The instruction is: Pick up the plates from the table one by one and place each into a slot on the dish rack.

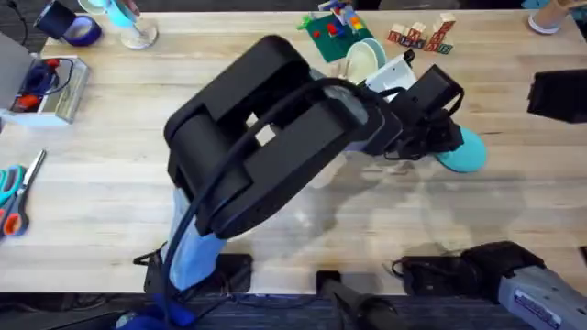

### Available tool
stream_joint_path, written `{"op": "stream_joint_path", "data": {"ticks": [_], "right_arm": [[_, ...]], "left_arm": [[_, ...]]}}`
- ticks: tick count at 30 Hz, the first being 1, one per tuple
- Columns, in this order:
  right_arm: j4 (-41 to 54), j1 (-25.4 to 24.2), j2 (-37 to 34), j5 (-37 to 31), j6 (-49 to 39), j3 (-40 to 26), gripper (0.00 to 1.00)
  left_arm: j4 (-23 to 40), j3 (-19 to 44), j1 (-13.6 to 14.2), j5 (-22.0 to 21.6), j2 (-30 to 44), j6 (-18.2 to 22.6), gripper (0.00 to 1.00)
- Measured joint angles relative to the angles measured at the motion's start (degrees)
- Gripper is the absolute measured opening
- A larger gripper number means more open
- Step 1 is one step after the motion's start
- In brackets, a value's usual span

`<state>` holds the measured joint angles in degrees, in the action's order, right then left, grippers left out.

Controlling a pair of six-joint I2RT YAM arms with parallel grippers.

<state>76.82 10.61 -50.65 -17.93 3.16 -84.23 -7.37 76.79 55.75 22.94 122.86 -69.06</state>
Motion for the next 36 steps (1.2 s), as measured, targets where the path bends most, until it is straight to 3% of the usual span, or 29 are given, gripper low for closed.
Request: {"op": "stream_joint_path", "data": {"ticks": [22, 28, 36], "right_arm": [[0.0, 0.0, 0.0, 0.0, 0.0, 0.0, 0.994], [0.2, 0.0, 0.0, 0.0, 0.0, 0.0, 0.995], [0.9, 0.0, 0.0, -0.2, 0.0, 0.0, 0.995]], "left_arm": [[-0.2, 0.0, 0.0, 0.1, 0.6, 0.0, 0.041], [-2.1, 0.3, -0.1, 2.9, 3.5, -0.8, 0.040], [-2.5, 0.4, -0.1, 3.6, 3.9, -1.1, 0.040]]}}
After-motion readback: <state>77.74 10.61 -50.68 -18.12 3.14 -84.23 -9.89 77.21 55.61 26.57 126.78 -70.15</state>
